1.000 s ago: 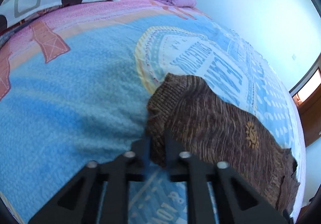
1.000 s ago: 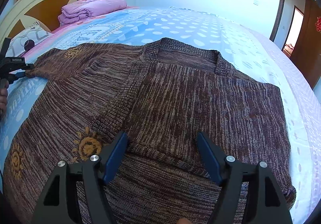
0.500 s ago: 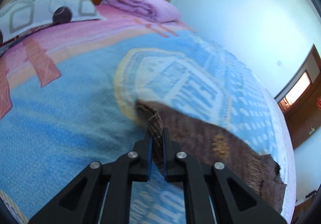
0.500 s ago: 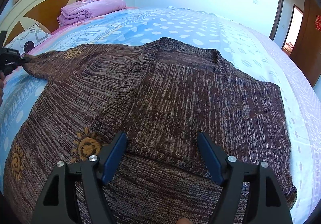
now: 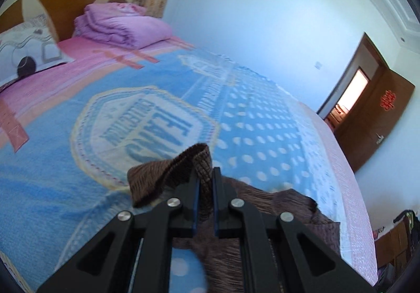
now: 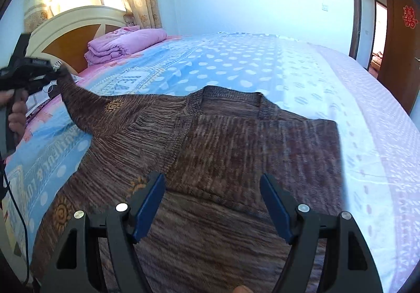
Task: Fold small clothes
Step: 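Grasp the other sleeve with the left tool and fold it across the body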
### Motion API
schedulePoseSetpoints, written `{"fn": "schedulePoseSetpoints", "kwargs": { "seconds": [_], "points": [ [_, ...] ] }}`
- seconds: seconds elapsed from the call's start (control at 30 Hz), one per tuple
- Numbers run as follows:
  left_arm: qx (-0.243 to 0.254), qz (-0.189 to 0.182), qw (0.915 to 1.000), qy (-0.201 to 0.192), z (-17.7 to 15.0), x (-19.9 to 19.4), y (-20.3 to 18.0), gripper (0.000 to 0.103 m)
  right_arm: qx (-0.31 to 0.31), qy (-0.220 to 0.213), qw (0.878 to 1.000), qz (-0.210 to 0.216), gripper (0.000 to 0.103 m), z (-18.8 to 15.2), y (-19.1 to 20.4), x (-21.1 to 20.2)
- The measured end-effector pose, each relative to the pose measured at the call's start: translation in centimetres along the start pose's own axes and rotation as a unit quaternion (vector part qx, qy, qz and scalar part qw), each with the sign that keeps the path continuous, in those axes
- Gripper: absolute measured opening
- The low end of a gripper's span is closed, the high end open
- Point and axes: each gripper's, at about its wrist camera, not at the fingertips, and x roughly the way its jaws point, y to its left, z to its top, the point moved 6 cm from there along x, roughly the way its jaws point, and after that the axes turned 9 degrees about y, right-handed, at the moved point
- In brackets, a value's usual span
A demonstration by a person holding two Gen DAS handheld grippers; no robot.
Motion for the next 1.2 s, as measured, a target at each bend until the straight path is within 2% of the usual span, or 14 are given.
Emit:
{"fn": "schedulePoseSetpoints", "kwargs": {
  "seconds": [0.27, 0.57, 0.73, 0.9, 1.1, 1.13, 1.2],
  "points": [
    [0.047, -0.036, 0.9982, 0.011, -2.0, 0.7, -6.8, 0.008, 0.020, 0.019, 1.000, -0.005, 0.075, -3.1, -2.2, 0.0],
    [0.065, -0.053, 0.9954, 0.047, -5.2, 3.4, -11.0, 0.008, 0.030, 0.024, 0.999, 0.003, 0.075, -4.0, -2.8, 0.3],
    [0.076, -0.069, 0.9923, 0.069, -8.0, 5.0, -13.8, 0.008, 0.034, 0.030, 0.999, 0.005, 0.075, -4.5, -2.8, 1.0],
    [0.109, -0.055, 0.9887, 0.086, -11.7, 7.7, -16.4, 0.008, 0.037, 0.035, 0.999, 0.005, 0.075, -4.8, -2.8, 1.5],
    [0.159, -0.046, 0.9712, 0.172, -17.2, 11.5, -17.6, 0.014, 0.041, 0.038, 0.998, 0.002, 0.075, -5.2, -3.3, 2.1],
    [0.167, -0.050, 0.9689, 0.175, -17.7, 11.3, -17.4, 0.015, 0.043, 0.039, 0.998, 0.003, 0.075, -5.3, -3.4, 2.1],
    [0.184, -0.051, 0.9677, 0.165, -17.9, 10.1, -16.5, 0.025, 0.046, 0.038, 0.998, 0.007, 0.075, -5.4, -3.7, 2.2]
  ]
}}
